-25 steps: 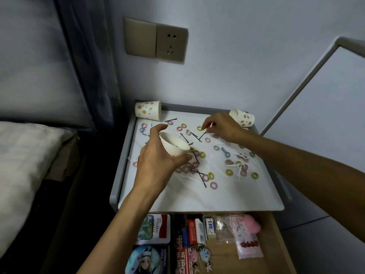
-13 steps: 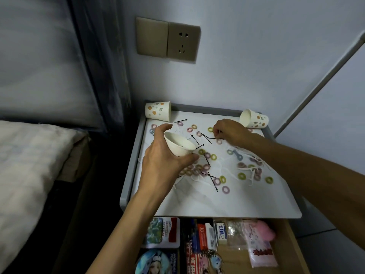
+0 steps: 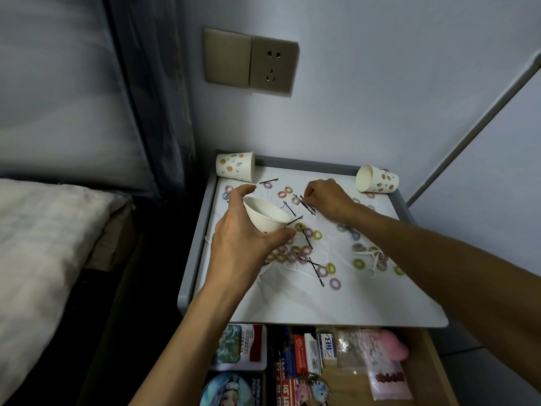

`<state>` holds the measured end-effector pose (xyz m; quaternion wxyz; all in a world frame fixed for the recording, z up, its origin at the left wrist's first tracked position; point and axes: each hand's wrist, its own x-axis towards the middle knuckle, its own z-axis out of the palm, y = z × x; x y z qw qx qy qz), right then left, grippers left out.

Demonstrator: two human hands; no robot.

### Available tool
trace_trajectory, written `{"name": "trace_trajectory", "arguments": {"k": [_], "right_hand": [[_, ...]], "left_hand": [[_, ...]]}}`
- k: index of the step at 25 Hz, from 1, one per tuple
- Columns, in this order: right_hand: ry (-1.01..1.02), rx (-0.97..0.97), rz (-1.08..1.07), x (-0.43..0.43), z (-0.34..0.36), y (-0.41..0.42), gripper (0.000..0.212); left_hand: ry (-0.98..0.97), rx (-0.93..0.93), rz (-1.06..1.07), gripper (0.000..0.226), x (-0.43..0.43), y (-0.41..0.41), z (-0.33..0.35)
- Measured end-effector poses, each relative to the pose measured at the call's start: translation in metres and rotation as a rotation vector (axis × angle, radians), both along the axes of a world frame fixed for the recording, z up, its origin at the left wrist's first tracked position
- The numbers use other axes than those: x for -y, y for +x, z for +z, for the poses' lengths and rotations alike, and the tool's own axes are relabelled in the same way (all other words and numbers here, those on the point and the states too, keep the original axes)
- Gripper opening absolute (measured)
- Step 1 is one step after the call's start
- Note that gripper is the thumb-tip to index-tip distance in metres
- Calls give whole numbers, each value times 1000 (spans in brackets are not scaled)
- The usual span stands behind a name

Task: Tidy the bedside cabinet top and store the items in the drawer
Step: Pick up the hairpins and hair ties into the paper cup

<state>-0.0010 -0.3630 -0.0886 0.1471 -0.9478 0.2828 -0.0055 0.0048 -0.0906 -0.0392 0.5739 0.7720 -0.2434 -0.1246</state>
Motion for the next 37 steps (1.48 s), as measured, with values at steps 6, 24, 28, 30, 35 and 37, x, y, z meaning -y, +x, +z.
{"name": "trace_trajectory", "arguments": {"k": [6,24,28,30,35,37], "right_hand": [[155,181,-193,-10,-9,-4,9],[-419,-69,-93,-23,-6,0,13],[-624,-180,99,-23,-13,-4,29],[-520,-175,110,-14,-9,-5,30],[158,228,-65,-8,36,-7,13],[300,336,7,-19,67,-9,16]], "left_hand": [[7,-3,-1,85,0,0,0],[0,-35,3,88,-2,1,0],[-3,-26,9,86,-5,0,5],[-13,-18,12,85,-6,1,7],[10,1,20,84,-8,3,8],[27,31,20,84,-8,2,8]]}}
